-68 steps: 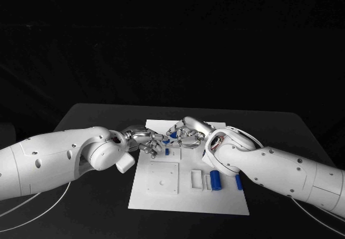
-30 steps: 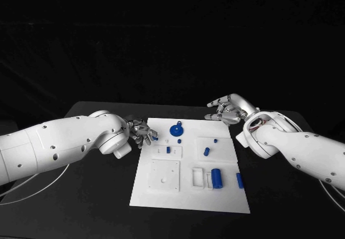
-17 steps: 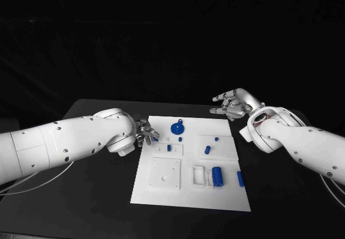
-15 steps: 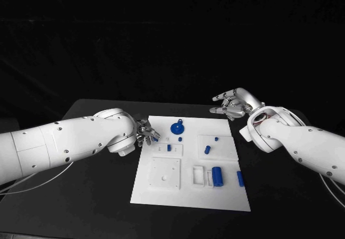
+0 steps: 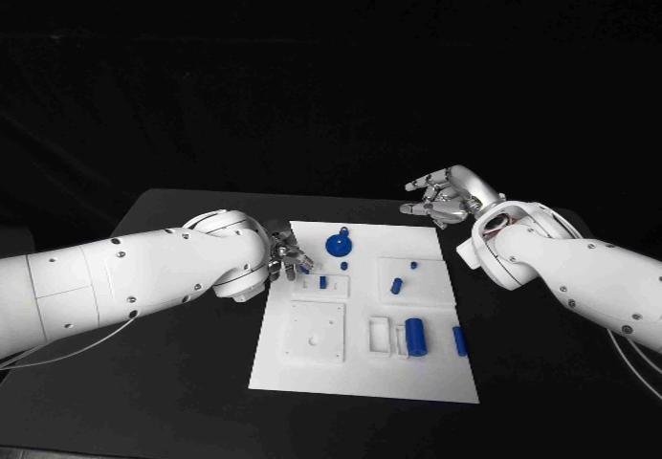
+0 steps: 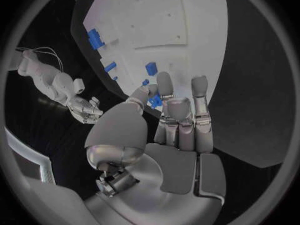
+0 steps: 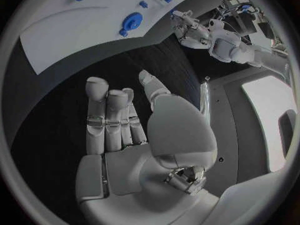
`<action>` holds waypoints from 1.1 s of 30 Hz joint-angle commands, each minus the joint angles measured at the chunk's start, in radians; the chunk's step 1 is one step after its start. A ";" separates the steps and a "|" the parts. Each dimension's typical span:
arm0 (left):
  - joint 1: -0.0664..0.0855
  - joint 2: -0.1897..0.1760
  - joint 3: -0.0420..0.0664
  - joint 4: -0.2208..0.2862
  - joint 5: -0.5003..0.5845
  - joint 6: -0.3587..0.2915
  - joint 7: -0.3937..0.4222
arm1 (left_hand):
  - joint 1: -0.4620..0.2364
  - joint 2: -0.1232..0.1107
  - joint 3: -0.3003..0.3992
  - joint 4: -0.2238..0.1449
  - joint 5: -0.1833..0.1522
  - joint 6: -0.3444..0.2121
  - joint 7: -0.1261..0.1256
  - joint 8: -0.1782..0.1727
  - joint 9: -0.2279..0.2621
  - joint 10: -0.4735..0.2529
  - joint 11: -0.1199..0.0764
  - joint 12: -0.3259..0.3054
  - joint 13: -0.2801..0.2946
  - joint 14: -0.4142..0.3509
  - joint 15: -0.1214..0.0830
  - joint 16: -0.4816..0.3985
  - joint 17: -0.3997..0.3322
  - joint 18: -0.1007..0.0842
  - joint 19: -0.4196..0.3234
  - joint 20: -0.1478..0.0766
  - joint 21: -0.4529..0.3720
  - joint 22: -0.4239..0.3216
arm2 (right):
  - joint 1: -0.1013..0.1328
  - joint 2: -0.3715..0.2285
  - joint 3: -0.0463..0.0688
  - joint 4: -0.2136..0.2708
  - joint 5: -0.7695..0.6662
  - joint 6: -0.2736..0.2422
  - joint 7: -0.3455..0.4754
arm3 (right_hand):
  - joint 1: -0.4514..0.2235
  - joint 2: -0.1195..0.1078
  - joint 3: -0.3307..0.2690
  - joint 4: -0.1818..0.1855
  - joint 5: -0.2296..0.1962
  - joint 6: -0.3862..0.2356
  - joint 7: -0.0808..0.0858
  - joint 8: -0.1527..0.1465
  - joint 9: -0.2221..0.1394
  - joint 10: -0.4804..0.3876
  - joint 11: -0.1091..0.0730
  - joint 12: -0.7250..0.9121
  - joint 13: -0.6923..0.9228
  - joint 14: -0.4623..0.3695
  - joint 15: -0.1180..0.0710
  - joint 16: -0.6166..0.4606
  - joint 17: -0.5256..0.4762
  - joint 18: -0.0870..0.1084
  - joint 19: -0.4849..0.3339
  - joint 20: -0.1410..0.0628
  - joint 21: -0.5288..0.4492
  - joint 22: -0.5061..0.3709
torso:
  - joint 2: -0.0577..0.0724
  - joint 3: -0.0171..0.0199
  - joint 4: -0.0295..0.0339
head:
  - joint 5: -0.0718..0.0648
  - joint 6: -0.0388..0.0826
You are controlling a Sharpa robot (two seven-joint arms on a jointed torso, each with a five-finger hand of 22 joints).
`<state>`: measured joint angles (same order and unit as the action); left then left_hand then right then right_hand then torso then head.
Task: Assemble the parts on the task board
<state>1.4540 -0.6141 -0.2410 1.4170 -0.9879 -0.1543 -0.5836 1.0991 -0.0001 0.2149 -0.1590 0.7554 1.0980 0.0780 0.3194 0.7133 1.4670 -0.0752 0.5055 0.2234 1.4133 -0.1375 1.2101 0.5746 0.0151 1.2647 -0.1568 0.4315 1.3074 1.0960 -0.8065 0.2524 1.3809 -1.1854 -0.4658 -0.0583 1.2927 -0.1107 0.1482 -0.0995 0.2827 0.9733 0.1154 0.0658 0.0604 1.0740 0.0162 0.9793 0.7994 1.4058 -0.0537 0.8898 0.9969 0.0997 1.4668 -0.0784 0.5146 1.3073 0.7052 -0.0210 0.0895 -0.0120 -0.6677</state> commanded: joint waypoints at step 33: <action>-0.048 0.008 0.000 0.006 -0.070 0.001 -0.020 | 0.025 0.003 0.045 -0.052 -0.011 0.111 -0.100 -0.018 -0.019 0.050 -0.004 0.052 0.015 0.008 -0.002 0.048 0.039 0.007 0.001 0.005 0.038 0.021 | 0.000 0.008 0.001 0.005 0.006 -0.002 0.017 | -0.016 0.004 0.012 -0.007 0.020 0.009 0.003 -0.005 0.000 -0.002 -0.005 0.007 -0.004 -0.005 -0.004 0.004 -0.001 0.015 0.032 0.002 0.001 0.058 | 0.000 -0.0009 -0.0001 | -0.018 -0.030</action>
<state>1.4072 -0.6082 -0.2411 1.4204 -1.0449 -0.1553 -0.6016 1.1139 0.0047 0.2123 -0.1620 0.7458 1.1062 0.0743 0.3048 0.6944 1.4690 -0.0732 0.5529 0.2373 1.4191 -0.1387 1.2540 0.6138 0.0150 1.2631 -0.1553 0.4663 1.3080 1.0961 -0.7991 0.2526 1.3836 -1.1793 -0.4660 -0.0541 1.2886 -0.1066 0.1557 -0.1070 0.3007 0.9764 0.1181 0.0658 0.0605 1.0740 0.0162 0.9830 0.7959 1.4059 -0.0539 0.8897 0.9959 0.0991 1.4668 -0.0784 0.5146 1.3073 0.7052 -0.0214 0.0897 -0.0260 -0.6911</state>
